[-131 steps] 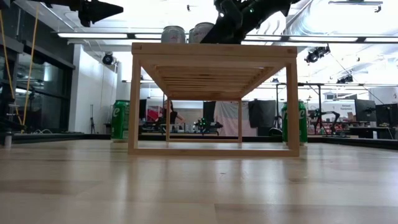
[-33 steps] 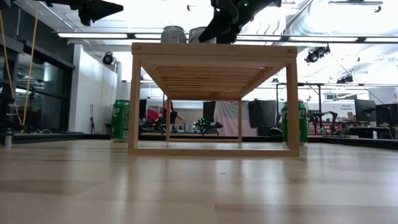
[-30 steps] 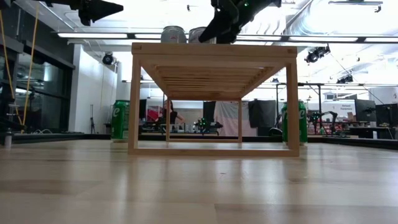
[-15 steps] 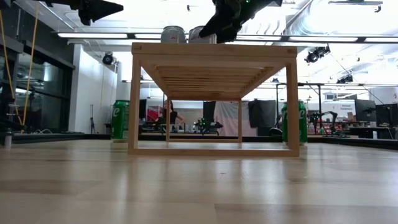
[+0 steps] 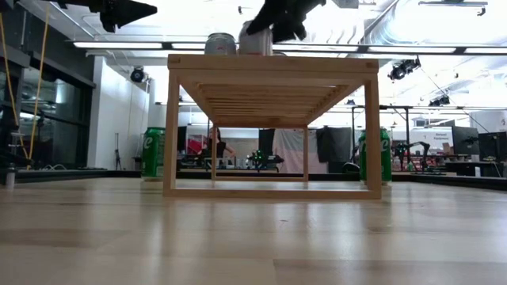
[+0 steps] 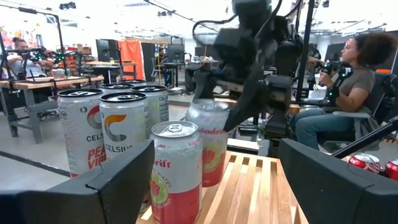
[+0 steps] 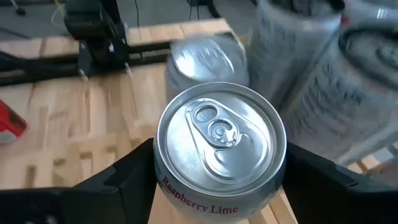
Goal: Place canned beverage on shelf
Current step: Put the white and pink soda can aligned with the other white and pink soda can on the shelf
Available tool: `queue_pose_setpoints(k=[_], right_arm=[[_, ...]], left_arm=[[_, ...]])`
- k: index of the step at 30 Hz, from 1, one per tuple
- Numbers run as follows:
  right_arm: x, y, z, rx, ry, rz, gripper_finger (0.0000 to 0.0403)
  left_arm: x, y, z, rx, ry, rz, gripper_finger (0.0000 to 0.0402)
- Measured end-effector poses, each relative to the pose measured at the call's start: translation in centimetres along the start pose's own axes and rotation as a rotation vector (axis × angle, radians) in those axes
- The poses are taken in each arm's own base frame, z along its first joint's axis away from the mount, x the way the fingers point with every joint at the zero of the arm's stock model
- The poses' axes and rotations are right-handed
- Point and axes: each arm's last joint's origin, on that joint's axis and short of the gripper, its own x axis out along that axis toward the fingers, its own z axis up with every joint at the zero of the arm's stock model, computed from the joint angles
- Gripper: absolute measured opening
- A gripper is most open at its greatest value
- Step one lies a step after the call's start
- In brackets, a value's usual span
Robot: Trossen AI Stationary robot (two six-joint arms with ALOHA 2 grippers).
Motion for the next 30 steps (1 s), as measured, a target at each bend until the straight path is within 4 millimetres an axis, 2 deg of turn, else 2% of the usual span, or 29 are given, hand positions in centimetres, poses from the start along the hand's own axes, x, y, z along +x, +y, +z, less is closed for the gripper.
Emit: queue_pose_setpoints(k=[5,13,22,30], right_arm=[[-0.3,1.0,0.1,0.021,-0.003,-0.02,0.0272],[-0.4,1.2,-0.4,-0.022,0.045,-0.062,0.0271],[-0.6,2.2,-0.3,-0.126,0.052,0.265,0.0272],[-2.2,4.2,1.3,-0.157,-0.021,0.517,0.0271]], left_arm=[[0.0,0.0,0.0,-0.007,0.0,0.0,0.0335],[0.0,0.0,0.0,-0.007,0.0,0.0,0.0335],[0.0,0.0,0.0,-0.007,0.0,0.0,0.0335],[0.0,0.0,0.0,-0.007,0.0,0.0,0.0335]])
